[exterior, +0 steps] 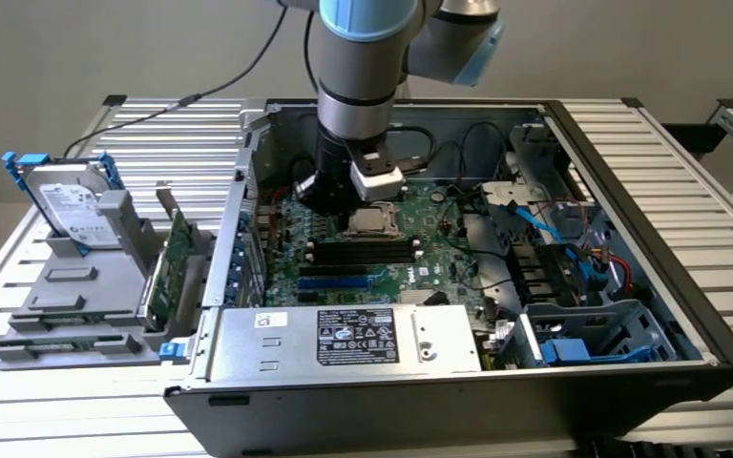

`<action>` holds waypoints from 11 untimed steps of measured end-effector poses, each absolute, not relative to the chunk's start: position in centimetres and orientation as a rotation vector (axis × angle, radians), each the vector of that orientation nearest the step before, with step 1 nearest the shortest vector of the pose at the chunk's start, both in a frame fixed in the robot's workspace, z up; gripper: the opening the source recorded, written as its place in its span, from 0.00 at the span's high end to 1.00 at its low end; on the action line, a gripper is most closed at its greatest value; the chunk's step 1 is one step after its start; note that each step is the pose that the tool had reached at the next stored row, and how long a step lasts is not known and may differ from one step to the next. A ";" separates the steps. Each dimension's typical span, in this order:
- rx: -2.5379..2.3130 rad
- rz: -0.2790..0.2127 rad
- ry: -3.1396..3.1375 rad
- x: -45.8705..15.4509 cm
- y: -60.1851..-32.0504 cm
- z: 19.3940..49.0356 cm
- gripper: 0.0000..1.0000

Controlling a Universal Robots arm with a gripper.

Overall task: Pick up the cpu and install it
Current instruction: 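Install the second cpu locking lever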

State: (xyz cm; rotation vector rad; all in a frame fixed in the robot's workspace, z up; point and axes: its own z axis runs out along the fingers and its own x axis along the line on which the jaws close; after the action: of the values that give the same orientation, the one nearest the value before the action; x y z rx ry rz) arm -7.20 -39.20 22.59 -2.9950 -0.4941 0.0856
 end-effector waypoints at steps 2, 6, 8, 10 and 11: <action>-2.995 0.085 -0.494 -7.2 -39.2 22.4 0.89; -2.995 0.085 -0.494 -7.2 -39.2 22.1 0.89; -2.995 0.086 -0.494 -7.2 -39.2 22.1 0.89; -2.995 0.086 -0.494 -7.2 -39.2 22.0 0.89; -2.995 0.086 -0.494 -7.2 -39.2 22.0 0.89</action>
State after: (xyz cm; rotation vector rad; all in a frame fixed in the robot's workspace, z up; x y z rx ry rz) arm -7.24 -39.20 22.00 -2.9946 -0.4942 0.0864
